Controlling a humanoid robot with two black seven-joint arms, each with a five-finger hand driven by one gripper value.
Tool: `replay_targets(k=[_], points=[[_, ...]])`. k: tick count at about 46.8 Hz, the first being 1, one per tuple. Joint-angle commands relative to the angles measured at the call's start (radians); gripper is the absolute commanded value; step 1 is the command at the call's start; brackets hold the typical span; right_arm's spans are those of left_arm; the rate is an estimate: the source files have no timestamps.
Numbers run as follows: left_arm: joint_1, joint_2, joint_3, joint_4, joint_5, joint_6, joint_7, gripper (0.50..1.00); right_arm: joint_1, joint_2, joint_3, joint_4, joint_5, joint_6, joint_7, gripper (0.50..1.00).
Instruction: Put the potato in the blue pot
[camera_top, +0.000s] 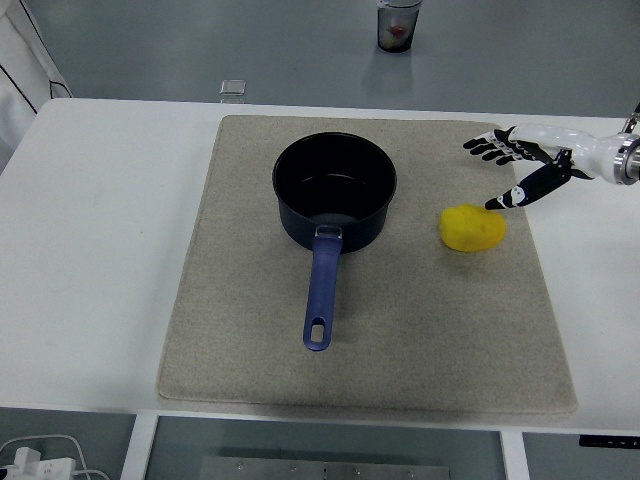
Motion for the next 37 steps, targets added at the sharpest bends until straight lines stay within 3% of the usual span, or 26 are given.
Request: replay_targets(k=[1,8,13,19,37], points=[[0.000,0.000,0.000,-0.001,0.000,0.000,0.000,0.996,-0.002,-0.007,0.000,0.029,-0.036,0.021,0.000,0.932],[0.000,0.000,0.000,0.000,0.000,0.000,0.000,0.996,-0.003,-0.010,-0.018,0.034,-0.066,0.016,0.005,0.932],[0.000,0.000,0.000,0.000,0.000,0.000,0.000,0.996,-0.026,-0.020,-0.020,0.036,-0.085,0.001,0.040,0.932],[0.000,0.000,0.000,0.000,0.000,0.000,0.000,0.996,-0.064,-0.020,-0.019,0.043,-0.121,-0.043,0.061,0.932],[0.000,0.000,0.000,0.000,0.000,0.000,0.000,0.996,-0.127,-0.009,-0.019,0.085,-0.129,-0.157,0.061,0.932]])
